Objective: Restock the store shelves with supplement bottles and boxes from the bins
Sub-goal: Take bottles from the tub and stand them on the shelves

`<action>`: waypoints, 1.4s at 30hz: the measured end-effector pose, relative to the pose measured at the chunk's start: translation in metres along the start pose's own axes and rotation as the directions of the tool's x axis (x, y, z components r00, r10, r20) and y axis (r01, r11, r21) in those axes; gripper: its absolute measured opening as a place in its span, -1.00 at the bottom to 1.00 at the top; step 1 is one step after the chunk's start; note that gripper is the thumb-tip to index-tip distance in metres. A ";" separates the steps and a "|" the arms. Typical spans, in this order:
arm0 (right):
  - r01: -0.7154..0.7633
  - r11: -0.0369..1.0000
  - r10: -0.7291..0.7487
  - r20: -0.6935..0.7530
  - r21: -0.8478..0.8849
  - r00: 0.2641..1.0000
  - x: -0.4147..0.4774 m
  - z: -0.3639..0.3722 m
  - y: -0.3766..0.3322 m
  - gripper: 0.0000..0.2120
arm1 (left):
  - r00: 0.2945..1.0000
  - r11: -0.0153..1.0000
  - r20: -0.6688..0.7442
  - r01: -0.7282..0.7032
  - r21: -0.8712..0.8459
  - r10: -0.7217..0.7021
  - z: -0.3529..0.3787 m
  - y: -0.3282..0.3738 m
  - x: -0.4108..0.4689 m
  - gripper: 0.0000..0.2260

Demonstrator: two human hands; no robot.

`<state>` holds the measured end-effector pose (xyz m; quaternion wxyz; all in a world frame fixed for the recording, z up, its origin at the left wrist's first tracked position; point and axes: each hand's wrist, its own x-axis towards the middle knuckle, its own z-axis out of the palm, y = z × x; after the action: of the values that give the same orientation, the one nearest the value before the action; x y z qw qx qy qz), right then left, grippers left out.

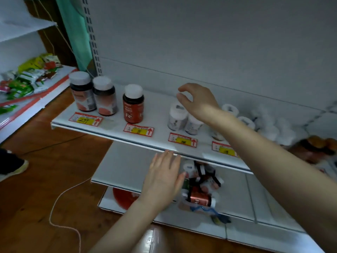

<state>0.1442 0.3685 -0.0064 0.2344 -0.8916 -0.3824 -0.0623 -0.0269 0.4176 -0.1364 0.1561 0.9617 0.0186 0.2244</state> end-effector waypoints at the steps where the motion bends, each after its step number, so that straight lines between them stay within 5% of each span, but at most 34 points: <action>1: -0.020 1.000 0.020 -0.013 -0.019 1.000 -0.016 -0.008 0.013 -0.67 | 1.000 1.000 0.005 -0.018 -0.012 0.018 0.006 0.013 -0.001 -0.60; 11: -0.168 0.986 0.169 -0.074 0.027 0.983 -0.196 -0.064 0.117 -0.76 | 0.975 1.000 0.223 0.005 -0.027 0.001 0.063 0.108 -0.053 -0.58; 19: -0.256 0.961 0.243 0.120 0.108 0.963 -0.275 -0.027 0.149 -0.74 | 0.953 0.996 0.293 0.088 -0.030 -0.076 0.091 0.117 -0.076 -0.57; 29: -0.411 0.910 0.376 0.312 0.054 0.873 -0.286 0.096 0.231 -0.68 | 0.931 0.998 0.362 0.058 -0.017 -0.048 0.200 0.077 -0.070 -0.74; 42: -0.291 0.901 0.421 0.485 -0.322 0.766 -0.213 0.197 0.325 -0.43 | 0.838 0.982 0.531 0.026 0.188 -0.124 0.292 0.041 -0.078 -0.33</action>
<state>0.2130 0.1276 -0.3627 0.0197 -0.9491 -0.2459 0.1956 0.0291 0.2848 -0.4053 0.0797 0.9943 0.0311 -0.0643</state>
